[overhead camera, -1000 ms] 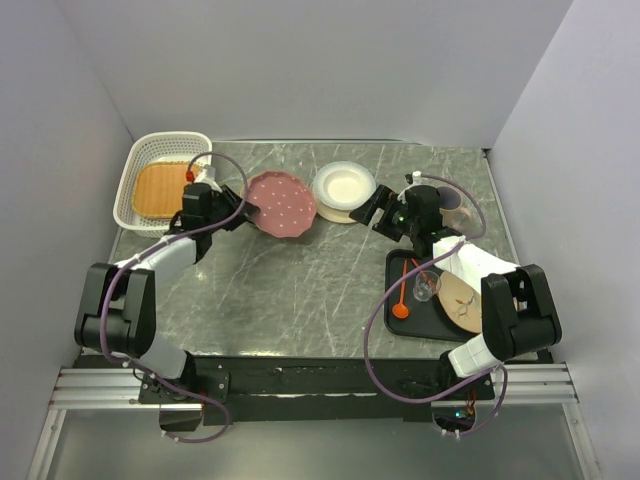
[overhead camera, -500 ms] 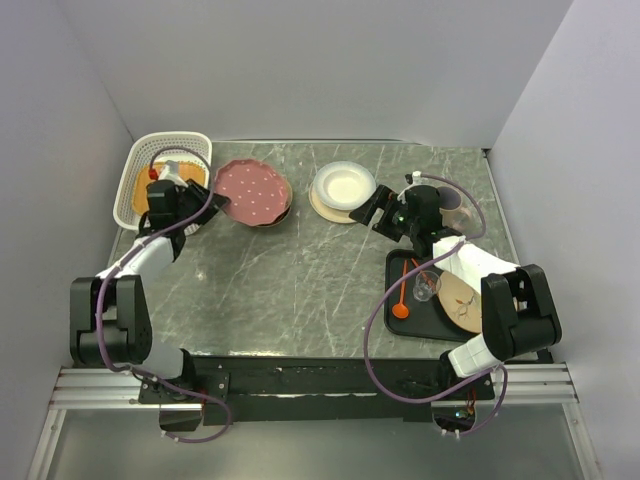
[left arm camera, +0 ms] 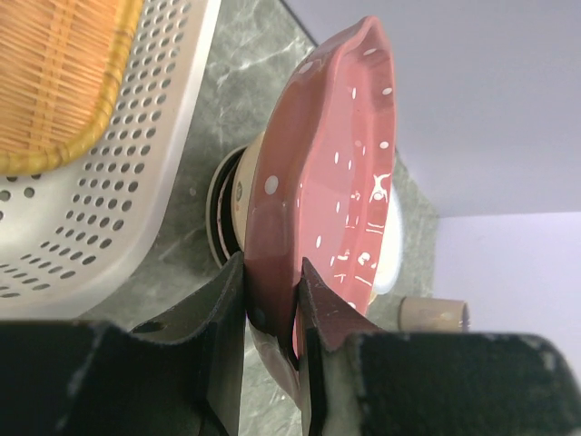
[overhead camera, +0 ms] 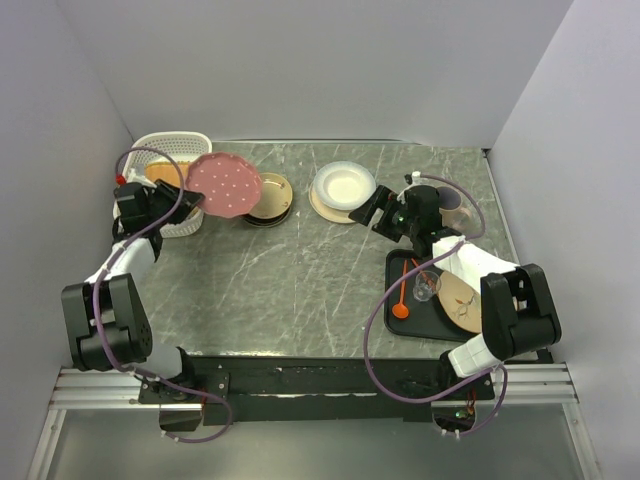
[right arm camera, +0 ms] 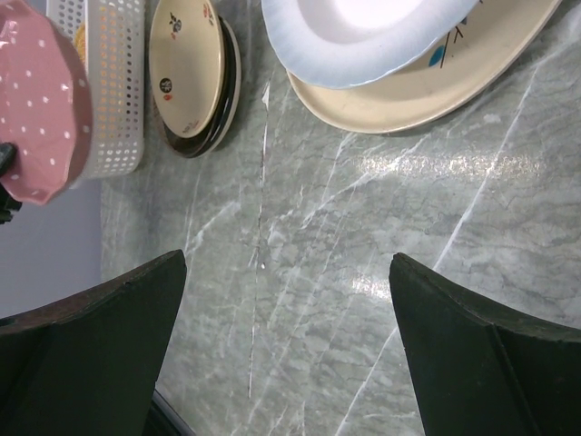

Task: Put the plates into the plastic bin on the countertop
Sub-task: Place the plate in the plastic bin.

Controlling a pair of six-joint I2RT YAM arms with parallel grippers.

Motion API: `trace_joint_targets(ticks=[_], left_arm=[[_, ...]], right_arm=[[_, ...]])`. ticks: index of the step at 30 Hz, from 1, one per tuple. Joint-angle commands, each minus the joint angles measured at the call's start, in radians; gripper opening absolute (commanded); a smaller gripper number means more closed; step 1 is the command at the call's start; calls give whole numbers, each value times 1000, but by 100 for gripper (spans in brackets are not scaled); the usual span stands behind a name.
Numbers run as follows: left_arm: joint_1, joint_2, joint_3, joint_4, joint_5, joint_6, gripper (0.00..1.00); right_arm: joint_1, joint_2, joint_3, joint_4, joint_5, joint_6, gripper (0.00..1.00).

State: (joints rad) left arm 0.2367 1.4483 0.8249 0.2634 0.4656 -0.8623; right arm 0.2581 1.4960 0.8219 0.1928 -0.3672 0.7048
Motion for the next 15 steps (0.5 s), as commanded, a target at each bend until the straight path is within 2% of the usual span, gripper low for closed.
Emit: trace_joint_targets(ticks=[1,15], left_arm=[[41,-34,68,232,107,-98,1],[133,-25,46,264,68,-149,1]], right_arm=[[10,15,3,25,-13,-11,100],[9,30,3,34,-26,-8,100]])
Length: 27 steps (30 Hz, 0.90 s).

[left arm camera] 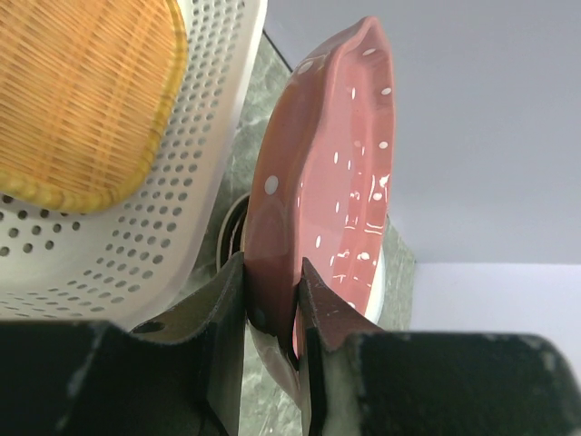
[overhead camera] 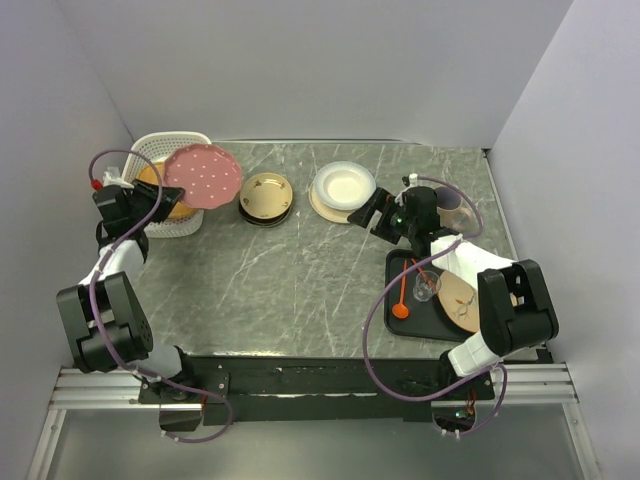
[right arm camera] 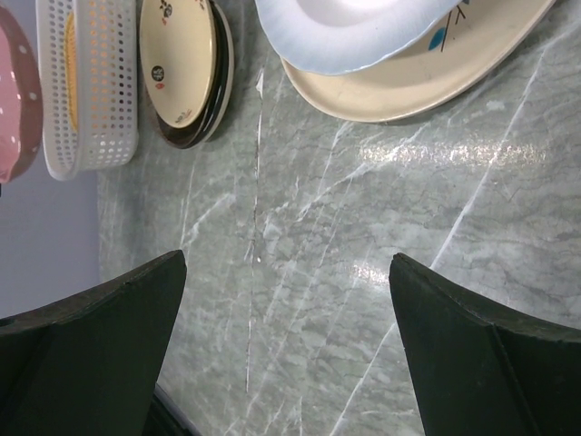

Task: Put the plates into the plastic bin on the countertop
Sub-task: Place the plate in the plastic bin.

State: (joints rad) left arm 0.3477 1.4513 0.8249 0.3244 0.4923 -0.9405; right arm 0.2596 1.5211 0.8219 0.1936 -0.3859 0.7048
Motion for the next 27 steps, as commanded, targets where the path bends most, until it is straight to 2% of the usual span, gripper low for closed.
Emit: trace_joint_targets(ticks=[1,27], left_arm=[[33,-25,43,206,40,-75,1],[211,-2,14,200,17,-116,1]], right_arm=[[7,5,2,38,-8,-8,100],[7,19,0,52,-25,1,100]])
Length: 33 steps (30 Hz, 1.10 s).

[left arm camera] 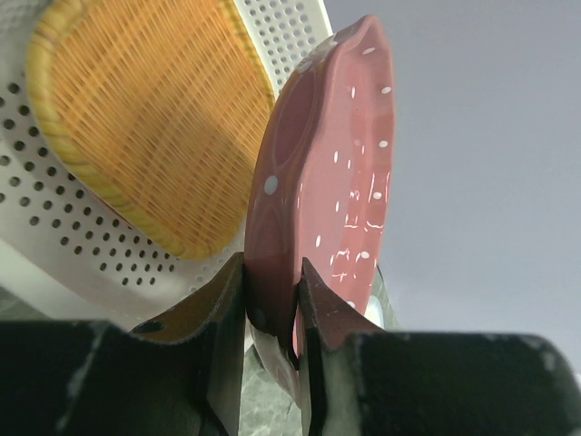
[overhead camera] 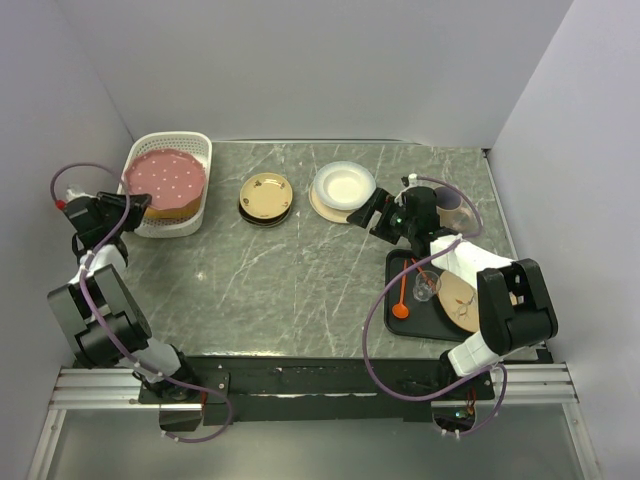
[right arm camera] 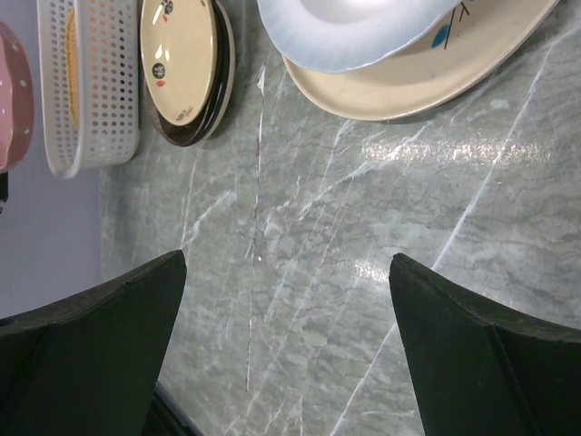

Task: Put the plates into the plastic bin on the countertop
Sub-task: Place the plate in the plastic bin.

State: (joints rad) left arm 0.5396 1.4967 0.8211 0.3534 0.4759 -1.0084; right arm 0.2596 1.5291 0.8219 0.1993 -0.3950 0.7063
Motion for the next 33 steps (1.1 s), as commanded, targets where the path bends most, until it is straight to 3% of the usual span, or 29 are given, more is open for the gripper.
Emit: trace_joint_targets(ticks=[1,33], left_arm=[[19,-47,18,171,27,-47,1],[26,134,121,147,-45,-13,1]], right_arm=[[7,11,0,46,-16,-1,100],[7,77,20,55,-28,5,100]])
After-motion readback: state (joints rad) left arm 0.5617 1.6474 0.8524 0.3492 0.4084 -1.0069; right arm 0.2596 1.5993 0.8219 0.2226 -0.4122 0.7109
